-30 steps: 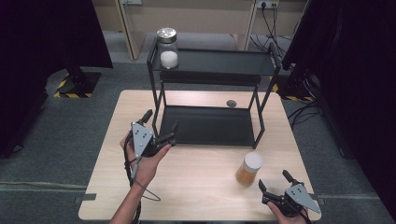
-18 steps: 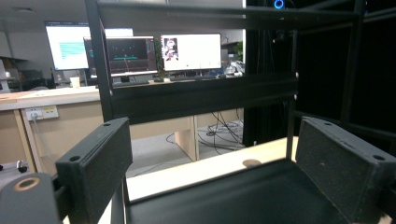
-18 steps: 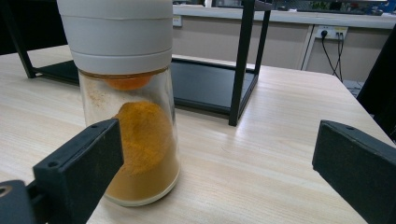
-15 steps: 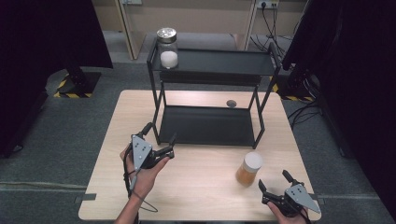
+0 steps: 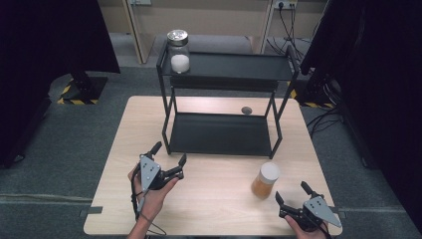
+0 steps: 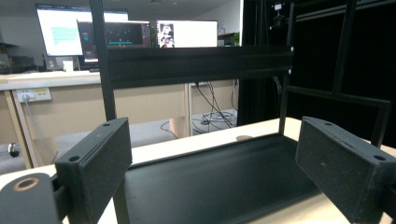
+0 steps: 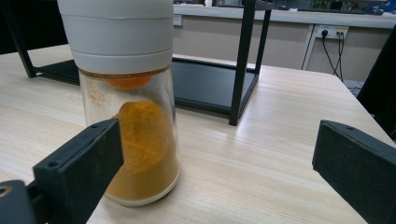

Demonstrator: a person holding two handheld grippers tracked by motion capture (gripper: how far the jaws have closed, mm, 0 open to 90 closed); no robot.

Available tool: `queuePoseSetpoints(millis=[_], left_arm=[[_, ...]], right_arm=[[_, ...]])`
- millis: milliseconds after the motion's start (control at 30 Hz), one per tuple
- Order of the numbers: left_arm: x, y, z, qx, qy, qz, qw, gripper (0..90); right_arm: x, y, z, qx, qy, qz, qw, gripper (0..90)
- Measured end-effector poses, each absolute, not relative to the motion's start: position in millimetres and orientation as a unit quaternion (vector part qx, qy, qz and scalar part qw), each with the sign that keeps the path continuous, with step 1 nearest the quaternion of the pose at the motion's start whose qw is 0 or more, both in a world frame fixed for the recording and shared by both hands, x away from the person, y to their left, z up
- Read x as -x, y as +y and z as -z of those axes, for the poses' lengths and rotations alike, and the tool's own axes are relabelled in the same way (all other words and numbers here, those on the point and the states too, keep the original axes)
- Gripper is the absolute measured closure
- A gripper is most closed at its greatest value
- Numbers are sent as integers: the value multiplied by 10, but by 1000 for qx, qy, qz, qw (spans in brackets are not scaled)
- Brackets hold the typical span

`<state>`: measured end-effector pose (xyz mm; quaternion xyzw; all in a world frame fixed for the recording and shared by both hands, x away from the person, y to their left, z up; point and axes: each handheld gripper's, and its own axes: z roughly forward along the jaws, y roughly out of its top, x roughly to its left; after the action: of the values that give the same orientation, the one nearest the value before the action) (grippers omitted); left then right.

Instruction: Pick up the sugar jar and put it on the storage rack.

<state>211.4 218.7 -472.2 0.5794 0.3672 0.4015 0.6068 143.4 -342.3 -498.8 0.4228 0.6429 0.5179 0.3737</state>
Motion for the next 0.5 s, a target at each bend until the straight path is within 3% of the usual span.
queuePoseSetpoints(millis=[500], left_arm=[[-2101, 2245, 5008, -607, 391, -365, 588, 100]], right_arm=[[-1435, -3427, 4989, -422, 643, -519, 373, 21]])
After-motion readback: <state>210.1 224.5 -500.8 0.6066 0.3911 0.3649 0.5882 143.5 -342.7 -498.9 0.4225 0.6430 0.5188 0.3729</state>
